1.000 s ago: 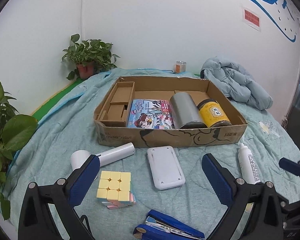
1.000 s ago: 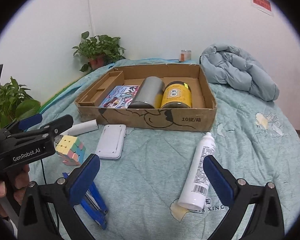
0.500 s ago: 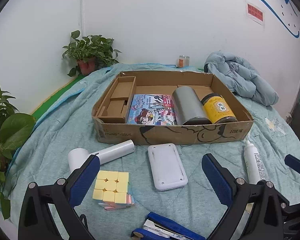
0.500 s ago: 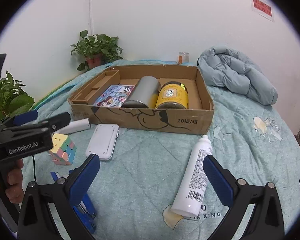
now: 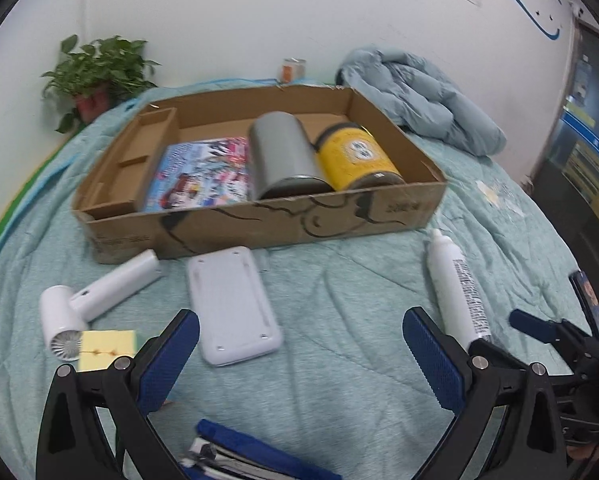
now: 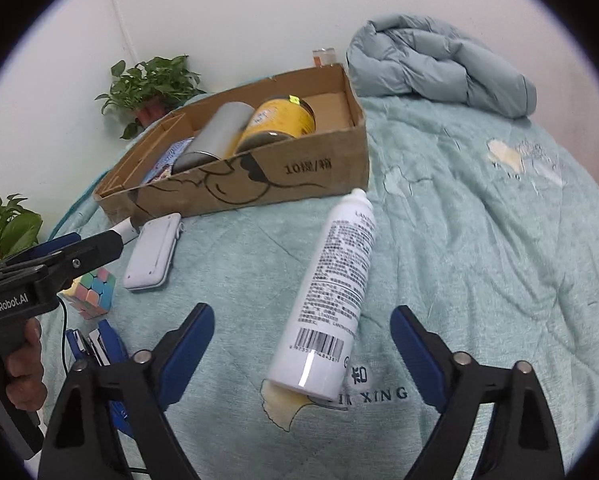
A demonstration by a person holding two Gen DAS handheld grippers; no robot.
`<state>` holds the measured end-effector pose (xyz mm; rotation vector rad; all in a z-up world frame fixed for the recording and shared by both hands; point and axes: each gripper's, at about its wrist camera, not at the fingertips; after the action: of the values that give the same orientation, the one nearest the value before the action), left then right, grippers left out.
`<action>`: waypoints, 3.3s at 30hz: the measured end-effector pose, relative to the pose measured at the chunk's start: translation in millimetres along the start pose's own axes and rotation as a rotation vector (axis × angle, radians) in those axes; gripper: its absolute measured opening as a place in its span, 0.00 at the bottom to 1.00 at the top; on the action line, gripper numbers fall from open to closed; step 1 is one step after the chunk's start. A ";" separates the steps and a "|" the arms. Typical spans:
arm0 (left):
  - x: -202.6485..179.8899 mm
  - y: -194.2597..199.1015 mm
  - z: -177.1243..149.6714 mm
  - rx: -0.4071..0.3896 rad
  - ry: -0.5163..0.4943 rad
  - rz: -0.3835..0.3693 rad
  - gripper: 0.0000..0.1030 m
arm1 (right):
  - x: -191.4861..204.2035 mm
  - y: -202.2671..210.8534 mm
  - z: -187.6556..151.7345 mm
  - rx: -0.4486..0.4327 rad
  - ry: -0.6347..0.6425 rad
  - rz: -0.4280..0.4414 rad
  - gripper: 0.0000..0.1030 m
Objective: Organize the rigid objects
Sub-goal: 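Reach the right gripper toward the white LANTIHYE spray bottle, then grasp the white spray bottle with the right gripper and lift it, then carry the spray bottle and stand it beside the jar in the box, then open the right gripper and withdraw from the box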
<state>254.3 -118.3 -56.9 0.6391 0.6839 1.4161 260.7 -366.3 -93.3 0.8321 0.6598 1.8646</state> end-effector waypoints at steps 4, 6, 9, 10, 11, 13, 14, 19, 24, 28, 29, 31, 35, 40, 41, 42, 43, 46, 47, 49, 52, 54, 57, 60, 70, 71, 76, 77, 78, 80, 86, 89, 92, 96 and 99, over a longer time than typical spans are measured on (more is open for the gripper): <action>-10.3 -21.2 4.4 0.090 0.012 -0.108 1.00 | -1.1 -19.2 -0.2 0.068 -0.020 0.021 0.61; -14.1 -29.4 4.5 0.123 0.029 -0.166 0.99 | -1.1 -25.2 -0.6 0.100 -0.003 0.000 0.47; -24.0 -39.2 3.3 0.158 0.046 -0.240 0.99 | 0.2 -19.6 -4.5 0.107 0.053 0.024 0.45; -28.8 -43.0 2.5 0.177 0.043 -0.265 0.99 | 1.6 -16.9 -7.4 0.107 0.079 0.029 0.45; -33.6 -46.7 1.6 0.197 0.040 -0.290 0.98 | 4.0 -14.1 -11.4 0.111 0.112 0.036 0.45; -44.2 -53.7 -0.9 0.241 0.032 -0.344 0.97 | 12.2 -6.7 -20.6 0.130 0.202 0.067 0.45; -48.4 -55.6 -2.7 0.255 0.027 -0.363 0.96 | 16.5 -2.9 -24.8 0.145 0.250 0.097 0.45; -67.6 -71.8 -16.1 0.342 -0.001 -0.387 0.81 | 32.4 9.5 -33.6 0.199 0.317 0.232 0.46; -66.6 -83.6 -25.0 0.393 0.016 -0.328 0.70 | 19.8 -4.5 -23.0 0.228 0.113 0.262 0.48; -59.3 -87.7 -25.6 0.406 0.033 -0.330 0.61 | 28.3 -17.6 -25.0 0.268 0.077 0.273 0.47; -58.9 -88.2 -25.4 0.406 0.035 -0.334 0.59 | 33.1 -19.8 -26.8 0.273 0.090 0.259 0.47; -61.0 -87.2 -25.7 0.404 0.032 -0.351 0.52 | 37.0 -24.5 -29.2 0.279 0.067 0.242 0.47; -61.9 -82.5 -25.0 0.401 0.025 -0.349 0.50 | 38.9 -29.8 -28.8 0.281 0.025 0.233 0.46; -59.5 -73.7 -21.9 0.384 0.040 -0.358 0.49 | 43.3 -32.8 -25.2 0.265 0.038 0.228 0.46; -59.6 -68.9 -19.0 0.368 0.041 -0.355 0.49 | 44.2 -30.6 -24.6 0.257 0.041 0.228 0.46; -59.9 -63.7 -15.3 0.350 0.037 -0.351 0.48 | 43.5 -26.9 -23.7 0.243 0.045 0.225 0.46; -60.9 -58.3 -10.7 0.331 0.029 -0.348 0.48 | 44.5 -23.0 -20.4 0.223 0.052 0.224 0.46; -63.8 -42.3 9.8 0.268 0.000 -0.353 0.48 | 41.1 -9.6 -6.6 0.171 0.064 0.223 0.46; -64.4 -39.6 17.3 0.255 -0.003 -0.354 0.48 | 41.4 -5.7 0.2 0.151 0.075 0.219 0.46; -65.8 -33.9 36.5 0.224 -0.012 -0.354 0.48 | 41.3 0.4 16.9 0.115 0.092 0.213 0.46; -68.5 -24.0 66.8 0.166 -0.039 -0.340 0.48 | 40.7 4.5 41.1 0.072 0.110 0.211 0.46; -69.4 -18.9 85.9 0.136 -0.046 -0.334 0.48 | 40.5 5.1 57.3 0.046 0.123 0.214 0.46; -67.6 -11.9 115.8 0.094 -0.047 -0.330 0.48 | 36.3 5.2 82.6 0.022 0.116 0.247 0.46; -74.0 -7.5 150.9 0.054 -0.064 -0.306 0.48 | 35.1 4.3 107.5 -0.004 0.145 0.250 0.46; -87.4 -50.7 238.3 0.069 -0.070 -0.289 0.48 | 8.4 -23.8 181.7 0.034 0.127 0.268 0.46; -88.4 -57.4 242.6 0.080 -0.068 -0.290 0.48 | 3.6 -31.3 186.8 0.040 0.126 0.258 0.45; -99.5 -104.8 250.1 0.172 -0.071 -0.302 0.47 | -17.0 -58.0 191.4 0.085 0.092 0.218 0.42; -100.6 -111.1 246.6 0.180 -0.070 -0.302 0.47 | -21.7 -64.7 189.7 0.092 0.089 0.213 0.42; -103.4 -120.4 246.6 0.195 -0.069 -0.304 0.46 | -22.7 -66.8 189.3 0.097 0.090 0.204 0.42; -108.1 -132.1 244.4 0.210 -0.076 -0.303 0.46 | -28.3 -75.8 189.3 0.115 0.090 0.179 0.42; -115.4 -162.9 239.5 0.263 -0.078 -0.279 0.46 | -38.7 -95.2 186.1 0.145 0.065 0.166 0.42; -113.9 -173.8 238.0 0.287 -0.063 -0.276 0.46 | -40.8 -103.0 186.0 0.155 0.051 0.170 0.42; -114.0 -179.6 237.1 0.300 -0.069 -0.283 0.46 | -41.8 -108.4 185.7 0.172 0.043 0.166 0.42; -110.8 -184.0 235.0 0.305 -0.053 -0.291 0.47 | -41.7 -110.7 184.8 0.184 0.026 0.161 0.42; -112.0 -174.1 233.8 0.272 -0.088 -0.260 0.48 | -40.3 -109.6 184.8 0.173 0.027 0.137 0.44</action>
<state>541.1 -238.7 -28.9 0.7889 0.8648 1.0580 476.8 -343.4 -69.8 0.9864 0.8069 1.9643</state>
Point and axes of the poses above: each gripper's, at about its wrist camera, not at the fingertips, and y roughly against the way its jaws point, x to its left, z to its top, and after that the axes turned 3 degrees about z, right-handed
